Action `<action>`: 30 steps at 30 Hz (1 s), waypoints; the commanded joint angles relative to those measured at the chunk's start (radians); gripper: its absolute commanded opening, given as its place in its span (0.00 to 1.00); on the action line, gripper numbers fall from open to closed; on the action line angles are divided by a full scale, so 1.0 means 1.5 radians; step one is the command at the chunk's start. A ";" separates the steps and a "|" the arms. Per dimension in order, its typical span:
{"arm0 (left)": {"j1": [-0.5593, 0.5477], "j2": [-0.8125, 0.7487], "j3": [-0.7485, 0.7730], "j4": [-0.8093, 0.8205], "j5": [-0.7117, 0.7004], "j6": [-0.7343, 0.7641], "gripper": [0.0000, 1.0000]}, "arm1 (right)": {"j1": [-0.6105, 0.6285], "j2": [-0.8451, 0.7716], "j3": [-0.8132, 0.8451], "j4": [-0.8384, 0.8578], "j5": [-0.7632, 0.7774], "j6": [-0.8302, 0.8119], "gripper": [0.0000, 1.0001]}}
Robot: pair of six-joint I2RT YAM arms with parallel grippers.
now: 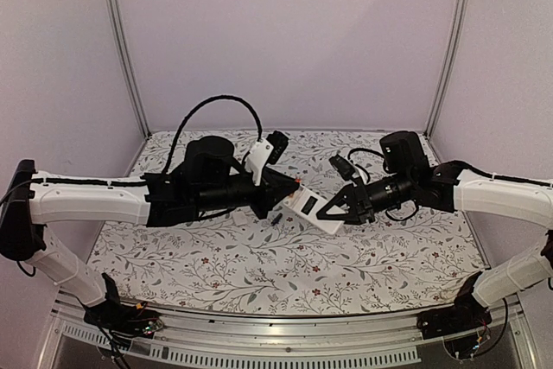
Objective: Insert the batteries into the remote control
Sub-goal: Place the battery in the battery compartment.
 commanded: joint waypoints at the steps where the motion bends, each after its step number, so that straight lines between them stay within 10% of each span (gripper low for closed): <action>1: -0.011 0.002 -0.006 0.014 -0.015 0.023 0.00 | 0.007 0.005 0.019 0.016 -0.017 0.004 0.00; 30: -0.023 0.009 0.004 -0.063 -0.076 0.065 0.08 | 0.007 -0.015 0.030 0.014 -0.013 0.002 0.00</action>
